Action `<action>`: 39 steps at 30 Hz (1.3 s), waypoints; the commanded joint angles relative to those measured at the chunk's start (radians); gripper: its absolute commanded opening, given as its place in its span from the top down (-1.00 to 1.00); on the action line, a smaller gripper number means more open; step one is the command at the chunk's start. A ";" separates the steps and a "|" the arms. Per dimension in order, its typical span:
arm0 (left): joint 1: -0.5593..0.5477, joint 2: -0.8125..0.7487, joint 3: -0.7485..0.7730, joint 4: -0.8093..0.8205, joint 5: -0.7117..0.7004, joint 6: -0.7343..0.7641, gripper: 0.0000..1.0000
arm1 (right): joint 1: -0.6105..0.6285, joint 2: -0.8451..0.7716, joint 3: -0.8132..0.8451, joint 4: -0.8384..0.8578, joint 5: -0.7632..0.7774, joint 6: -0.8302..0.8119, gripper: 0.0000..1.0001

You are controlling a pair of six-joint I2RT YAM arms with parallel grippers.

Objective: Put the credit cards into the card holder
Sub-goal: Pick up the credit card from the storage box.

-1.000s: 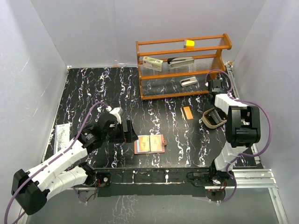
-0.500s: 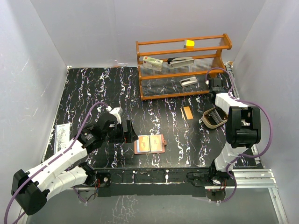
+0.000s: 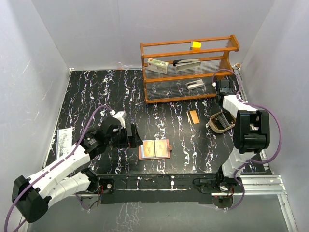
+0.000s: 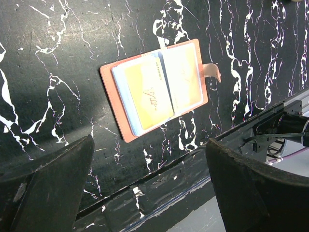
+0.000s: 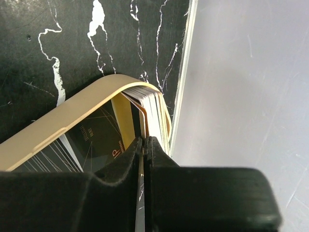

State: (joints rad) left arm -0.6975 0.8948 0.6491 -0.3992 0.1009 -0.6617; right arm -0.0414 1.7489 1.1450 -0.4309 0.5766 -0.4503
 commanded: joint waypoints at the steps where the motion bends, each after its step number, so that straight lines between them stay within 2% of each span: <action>1: 0.000 -0.011 0.016 0.002 0.014 0.009 -0.97 | -0.006 -0.062 0.057 -0.003 0.001 0.004 1.00; 17: 0.000 -0.012 0.007 0.023 0.048 0.002 -0.97 | 0.009 -0.140 0.137 -0.195 -0.117 0.075 1.00; 20: 0.000 -0.017 -0.003 0.026 0.049 0.001 -0.97 | 0.012 -0.156 0.159 -0.221 -0.197 0.116 1.00; 27: 0.000 -0.011 -0.009 0.022 0.031 -0.010 -0.97 | 0.012 -0.206 0.148 -0.109 -0.340 0.324 1.00; 32: 0.000 0.011 -0.010 -0.022 -0.021 -0.010 -0.97 | 0.012 -0.169 0.177 -0.088 -0.478 0.435 1.00; 36: 0.000 0.018 -0.016 0.002 0.027 0.006 -0.97 | 0.012 -0.133 0.203 -0.070 -0.634 0.488 1.00; 39: 0.000 0.024 -0.032 0.038 0.047 -0.004 -0.90 | 0.012 -0.109 0.196 -0.053 -0.656 0.513 1.00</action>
State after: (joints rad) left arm -0.6975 0.9157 0.6346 -0.3885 0.1169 -0.6697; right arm -0.0326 1.6161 1.3022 -0.5625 0.0326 -0.0154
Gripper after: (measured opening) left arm 0.973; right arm 0.008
